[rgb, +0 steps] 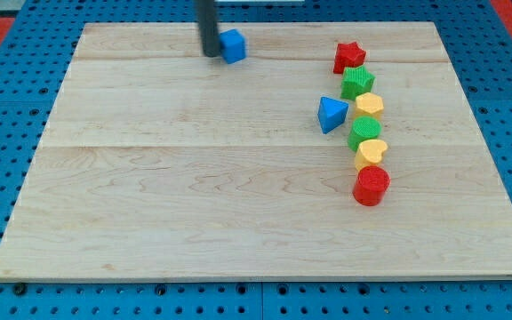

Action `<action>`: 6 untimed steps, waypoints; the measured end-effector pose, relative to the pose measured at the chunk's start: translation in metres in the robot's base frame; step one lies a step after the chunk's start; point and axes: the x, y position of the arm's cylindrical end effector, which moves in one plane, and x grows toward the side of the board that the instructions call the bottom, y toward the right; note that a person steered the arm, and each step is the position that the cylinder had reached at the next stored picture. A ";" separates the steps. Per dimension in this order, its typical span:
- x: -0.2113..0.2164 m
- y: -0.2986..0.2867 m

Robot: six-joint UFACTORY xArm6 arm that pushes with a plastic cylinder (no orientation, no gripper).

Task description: Move the blue cube to the line of blocks

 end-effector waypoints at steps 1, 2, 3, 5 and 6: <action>-0.005 0.047; 0.002 0.001; -0.006 -0.027; -0.035 0.110; -0.035 0.171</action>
